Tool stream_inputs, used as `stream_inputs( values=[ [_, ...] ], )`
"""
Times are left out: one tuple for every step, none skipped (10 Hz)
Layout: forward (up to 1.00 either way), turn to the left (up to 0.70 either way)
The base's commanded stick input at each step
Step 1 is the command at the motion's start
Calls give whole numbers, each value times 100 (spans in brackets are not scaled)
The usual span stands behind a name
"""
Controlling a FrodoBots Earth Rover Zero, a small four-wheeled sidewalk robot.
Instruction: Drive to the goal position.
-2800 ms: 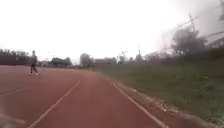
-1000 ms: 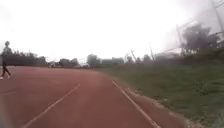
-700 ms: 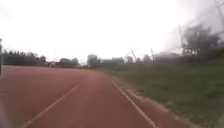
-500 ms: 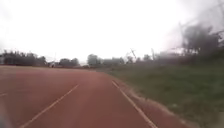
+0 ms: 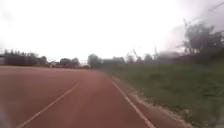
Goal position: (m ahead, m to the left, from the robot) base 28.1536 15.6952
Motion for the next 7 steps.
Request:
stream_inputs(
  values=[
    [70, 0],
    [70, 0],
    [70, 0],
    [70, 0],
    [70, 0],
    [70, 0],
    [70, 0]
  ],
)
